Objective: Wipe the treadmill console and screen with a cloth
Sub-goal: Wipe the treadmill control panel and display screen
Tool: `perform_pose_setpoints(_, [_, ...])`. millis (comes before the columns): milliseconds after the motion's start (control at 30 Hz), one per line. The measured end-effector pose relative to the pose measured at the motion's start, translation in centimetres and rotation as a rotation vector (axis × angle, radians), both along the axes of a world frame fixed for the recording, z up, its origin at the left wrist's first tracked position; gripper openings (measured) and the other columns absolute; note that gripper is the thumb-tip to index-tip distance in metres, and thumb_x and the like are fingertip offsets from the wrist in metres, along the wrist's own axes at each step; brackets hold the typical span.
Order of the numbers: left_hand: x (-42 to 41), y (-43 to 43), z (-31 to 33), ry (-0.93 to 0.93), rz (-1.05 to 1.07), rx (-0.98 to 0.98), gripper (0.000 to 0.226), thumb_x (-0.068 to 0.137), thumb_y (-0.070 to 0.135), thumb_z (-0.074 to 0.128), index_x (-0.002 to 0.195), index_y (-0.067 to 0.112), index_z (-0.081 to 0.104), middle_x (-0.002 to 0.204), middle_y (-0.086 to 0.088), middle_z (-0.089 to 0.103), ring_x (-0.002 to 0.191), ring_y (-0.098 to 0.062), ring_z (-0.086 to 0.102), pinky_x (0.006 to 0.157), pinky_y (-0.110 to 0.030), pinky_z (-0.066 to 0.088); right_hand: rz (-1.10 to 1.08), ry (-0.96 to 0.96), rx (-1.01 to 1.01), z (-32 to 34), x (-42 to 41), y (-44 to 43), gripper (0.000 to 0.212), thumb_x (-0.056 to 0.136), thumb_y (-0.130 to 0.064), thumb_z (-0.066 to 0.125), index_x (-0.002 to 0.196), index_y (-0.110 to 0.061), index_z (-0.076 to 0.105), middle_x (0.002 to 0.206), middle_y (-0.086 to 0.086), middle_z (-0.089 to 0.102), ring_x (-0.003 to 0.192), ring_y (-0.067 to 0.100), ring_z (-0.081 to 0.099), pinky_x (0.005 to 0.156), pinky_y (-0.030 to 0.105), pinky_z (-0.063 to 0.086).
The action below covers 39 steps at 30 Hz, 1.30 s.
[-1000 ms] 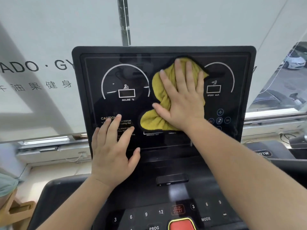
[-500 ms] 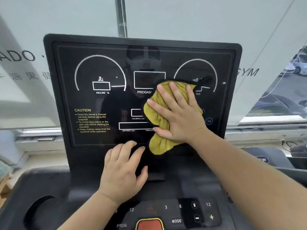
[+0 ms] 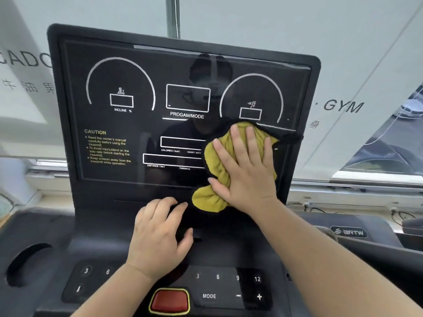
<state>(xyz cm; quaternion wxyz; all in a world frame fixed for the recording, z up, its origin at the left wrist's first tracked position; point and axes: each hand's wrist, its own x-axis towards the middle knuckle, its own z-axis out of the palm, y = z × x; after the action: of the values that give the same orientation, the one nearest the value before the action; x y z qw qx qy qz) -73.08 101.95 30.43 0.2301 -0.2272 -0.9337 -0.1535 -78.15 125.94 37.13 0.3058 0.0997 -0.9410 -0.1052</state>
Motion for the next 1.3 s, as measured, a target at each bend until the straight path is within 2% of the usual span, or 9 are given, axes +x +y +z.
perform_pose_setpoints(100, [0.0,1.0,0.5,-0.005,-0.019,0.008,0.052,0.078,0.045,0.063,0.117,0.013,0.072,0.114,-0.006,0.064,0.105,-0.032,0.059,0.087,-0.046,0.048,0.078,0.002,0.055,-1.8,1.4,1.9,0.084,0.089,-0.072,0.051,0.161,-0.035,0.028,0.171,0.007,0.016,0.157,0.038,0.015,0.124,0.064,0.007])
perform_pose_setpoints(233, [0.1,2.4,1.1,-0.033,-0.009,-0.012,0.05,0.077,0.047,0.062,0.113,0.015,0.073,0.113,-0.005,0.063,0.103,-0.031,0.057,0.087,-0.045,0.046,0.175,0.033,0.154,0.8,0.1,4.3,0.083,0.087,-0.074,0.051,0.159,-0.039,0.031,0.17,0.005,0.022,0.156,0.038,0.019,0.122,0.066,0.01])
perform_pose_setpoints(500, [0.7,4.0,1.2,-0.071,0.022,-0.036,0.054,0.078,0.05,0.058,0.115,0.013,0.072,0.111,-0.004,0.062,0.102,-0.031,0.058,0.087,-0.046,0.048,-0.023,0.095,0.019,10.5,-4.8,6.9,0.086,0.091,-0.078,0.04,0.163,-0.037,0.016,0.173,0.008,0.007,0.158,0.039,0.006,0.124,0.066,0.004])
perform_pose_setpoints(700, [0.4,5.0,1.2,-0.039,0.023,-0.032,0.049,0.077,0.048,0.06,0.108,0.012,0.072,0.102,-0.004,0.062,0.095,-0.031,0.059,0.082,-0.045,0.049,-0.048,0.063,-0.065,4.0,-1.3,5.5,0.089,0.089,-0.076,0.044,0.163,-0.031,0.023,0.172,0.014,0.01,0.157,0.041,0.007,0.123,0.065,0.005])
perform_pose_setpoints(867, [-0.5,5.9,2.4,0.005,0.04,-0.087,0.034,0.079,0.046,0.061,0.079,0.013,0.067,0.074,-0.001,0.052,0.071,-0.028,0.051,0.065,-0.038,0.042,0.03,0.011,-0.021,-3.6,3.1,5.9,0.083,0.093,-0.073,0.046,0.162,-0.032,0.026,0.171,0.011,0.01,0.158,0.037,0.008,0.125,0.062,0.004])
perform_pose_setpoints(967, [-0.6,6.5,3.0,-0.026,0.057,-0.127,0.033,0.077,0.046,0.062,0.068,0.014,0.058,0.068,0.001,0.045,0.066,-0.026,0.048,0.061,-0.036,0.04,0.049,-0.02,-0.016,-4.3,3.7,7.0,0.08,0.094,-0.072,0.045,0.161,-0.036,0.022,0.171,0.009,0.009,0.158,0.038,0.007,0.125,0.06,0.001])
perform_pose_setpoints(1100, [-0.3,6.8,3.5,-0.058,0.058,-0.128,0.033,0.075,0.046,0.06,0.064,0.015,0.055,0.066,0.002,0.043,0.064,-0.025,0.048,0.058,-0.034,0.039,-0.028,0.03,-0.158,0.9,0.6,8.7,0.09,0.09,-0.072,0.05,0.163,-0.027,0.022,0.17,0.021,0.008,0.155,0.049,0.002,0.124,0.063,0.005])
perform_pose_setpoints(1200, [-0.4,6.6,3.6,-0.074,0.037,-0.135,0.031,0.074,0.046,0.064,0.065,0.017,0.057,0.066,0.004,0.043,0.064,-0.023,0.047,0.057,-0.033,0.039,-0.123,0.07,-0.276,7.5,-3.1,8.7,0.093,0.091,-0.073,0.046,0.164,-0.025,0.014,0.169,0.026,0.0,0.154,0.052,-0.002,0.124,0.064,0.004])
perform_pose_setpoints(1300, [-0.4,6.3,3.7,-0.095,0.035,-0.135,0.029,0.073,0.046,0.065,0.068,0.018,0.059,0.067,0.005,0.044,0.066,-0.022,0.047,0.059,-0.033,0.041,-0.194,0.089,-0.264,12.0,-5.7,6.3,0.094,0.09,-0.08,0.035,0.165,-0.03,0.008,0.17,0.025,-0.003,0.154,0.053,-0.005,0.121,0.07,0.001])
